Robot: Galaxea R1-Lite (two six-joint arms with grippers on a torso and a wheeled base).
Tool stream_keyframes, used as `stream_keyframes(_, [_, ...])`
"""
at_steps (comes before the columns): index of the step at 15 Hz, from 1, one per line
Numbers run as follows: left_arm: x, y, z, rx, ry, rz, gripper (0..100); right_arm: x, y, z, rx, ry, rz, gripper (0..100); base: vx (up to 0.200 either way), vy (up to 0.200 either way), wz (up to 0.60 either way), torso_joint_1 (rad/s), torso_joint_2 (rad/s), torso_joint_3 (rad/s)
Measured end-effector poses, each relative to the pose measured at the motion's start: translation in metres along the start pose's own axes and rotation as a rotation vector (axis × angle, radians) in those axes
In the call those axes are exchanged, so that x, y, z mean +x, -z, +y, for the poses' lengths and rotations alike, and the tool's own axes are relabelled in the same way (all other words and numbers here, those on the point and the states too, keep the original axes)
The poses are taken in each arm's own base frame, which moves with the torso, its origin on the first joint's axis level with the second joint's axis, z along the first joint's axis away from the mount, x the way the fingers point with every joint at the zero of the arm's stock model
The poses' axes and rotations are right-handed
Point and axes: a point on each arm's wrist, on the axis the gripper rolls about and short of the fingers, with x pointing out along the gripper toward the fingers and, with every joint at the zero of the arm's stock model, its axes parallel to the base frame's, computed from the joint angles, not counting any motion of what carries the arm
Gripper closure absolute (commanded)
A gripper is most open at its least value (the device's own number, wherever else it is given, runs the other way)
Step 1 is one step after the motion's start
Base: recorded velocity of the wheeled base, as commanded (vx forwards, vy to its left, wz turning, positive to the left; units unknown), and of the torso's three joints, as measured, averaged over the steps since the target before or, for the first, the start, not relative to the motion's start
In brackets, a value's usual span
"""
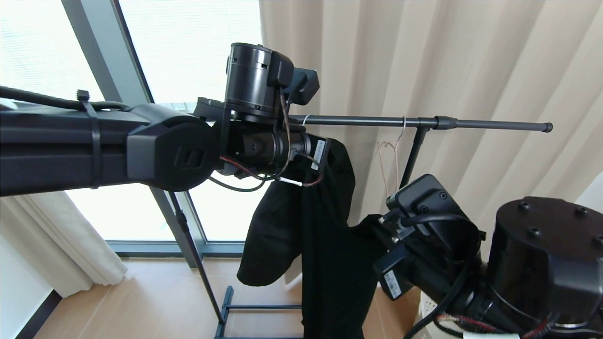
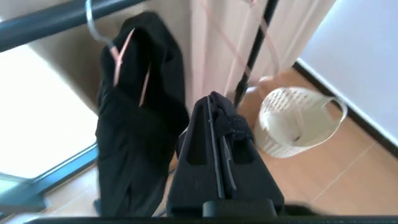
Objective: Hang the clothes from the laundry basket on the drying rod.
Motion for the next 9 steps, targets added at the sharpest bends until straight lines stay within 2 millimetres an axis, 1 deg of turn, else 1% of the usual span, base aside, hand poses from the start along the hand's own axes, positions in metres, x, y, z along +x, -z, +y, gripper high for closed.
stream_keyframes(1, [-0.007,-0.001,0.006,0.014,-0.025,0.023,100,0.004,0.003,-0.011,-0.024,0.039,0.028,100,0.000,0.000,0.00,0.000,0.00,0.000])
stream_keyframes(3, [-0.022,0.004,0.015,0.046,-0.050,0.105,100,0.013,0.004,-0.029,-0.025,0.120,0.054,100,0.000,0.000,0.00,0.000,0.00,0.000])
stream_keyframes(5, [-0.039,0.018,0.022,0.106,-0.058,0.196,100,0.021,-0.001,-0.038,-0.005,0.195,0.055,100,0.000,0.000,0.00,0.000,0.00,0.000])
stream_keyframes(7, [-0.053,0.039,0.023,0.130,-0.051,0.276,100,0.029,-0.004,-0.037,0.016,0.215,0.055,100,0.000,0.000,0.00,0.000,0.00,0.000])
stream_keyframes(9, [-0.068,0.070,0.019,0.143,-0.021,0.375,100,0.039,-0.006,-0.033,0.070,0.225,0.043,100,0.000,0.000,0.00,0.000,0.00,0.000])
